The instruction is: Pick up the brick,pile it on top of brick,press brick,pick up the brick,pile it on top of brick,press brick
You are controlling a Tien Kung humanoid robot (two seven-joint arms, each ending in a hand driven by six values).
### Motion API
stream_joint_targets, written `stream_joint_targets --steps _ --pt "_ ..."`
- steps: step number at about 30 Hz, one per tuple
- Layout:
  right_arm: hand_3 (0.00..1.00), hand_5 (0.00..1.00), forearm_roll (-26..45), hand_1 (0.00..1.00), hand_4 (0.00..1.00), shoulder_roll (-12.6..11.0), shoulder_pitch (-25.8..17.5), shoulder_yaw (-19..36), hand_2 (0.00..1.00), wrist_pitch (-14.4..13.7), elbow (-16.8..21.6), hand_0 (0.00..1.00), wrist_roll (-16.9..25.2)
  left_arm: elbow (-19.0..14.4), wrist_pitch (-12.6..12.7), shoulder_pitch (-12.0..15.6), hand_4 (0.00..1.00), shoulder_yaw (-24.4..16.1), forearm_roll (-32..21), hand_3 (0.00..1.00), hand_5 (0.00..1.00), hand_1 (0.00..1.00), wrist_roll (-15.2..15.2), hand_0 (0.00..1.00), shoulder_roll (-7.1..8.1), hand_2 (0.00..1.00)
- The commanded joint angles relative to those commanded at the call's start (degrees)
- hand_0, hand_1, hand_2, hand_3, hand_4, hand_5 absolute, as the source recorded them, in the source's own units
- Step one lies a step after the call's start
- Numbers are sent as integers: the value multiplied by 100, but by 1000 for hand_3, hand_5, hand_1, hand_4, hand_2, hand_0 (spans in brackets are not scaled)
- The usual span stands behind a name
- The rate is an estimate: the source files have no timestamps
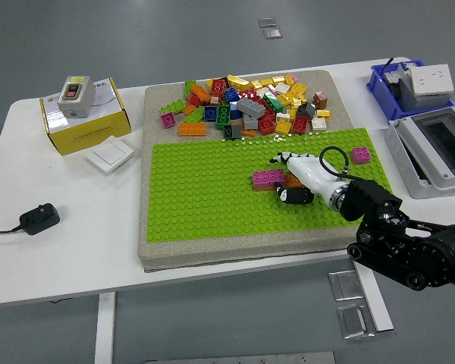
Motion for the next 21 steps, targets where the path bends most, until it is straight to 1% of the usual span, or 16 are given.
stream_joint_targets --steps 6,7,10,12,13,21 --pt "862 375 -95 939 508 -277 -180 310 990 -67 531 942 -43 0 2 24 366 9 -16 644 585 664 -4 665 -8 655" --pt "775 380 -124 938 515 -341 -230 345 990 -82 644 942 -53 0 2 32 364 5 -13 644 583 665 -2 665 -8 655" --pt "775 380 -187 938 515 -466 -339 348 990 -109 856 942 -69 0 4 50 364 4 -17 644 583 665 3 665 -8 655" --pt "775 380 -201 938 515 -503 -387 323 990 -116 913 942 -74 0 5 56 364 3 -17 644 583 665 4 665 -7 655" --pt "665 381 -200 939 517 -509 -405 313 989 -117 924 943 -73 0 5 57 361 8 -21 644 582 664 3 665 -8 655" --pt "654 388 -157 939 520 -478 -438 296 987 -124 865 944 -50 0 8 51 361 46 -51 644 582 664 -7 665 -6 655"
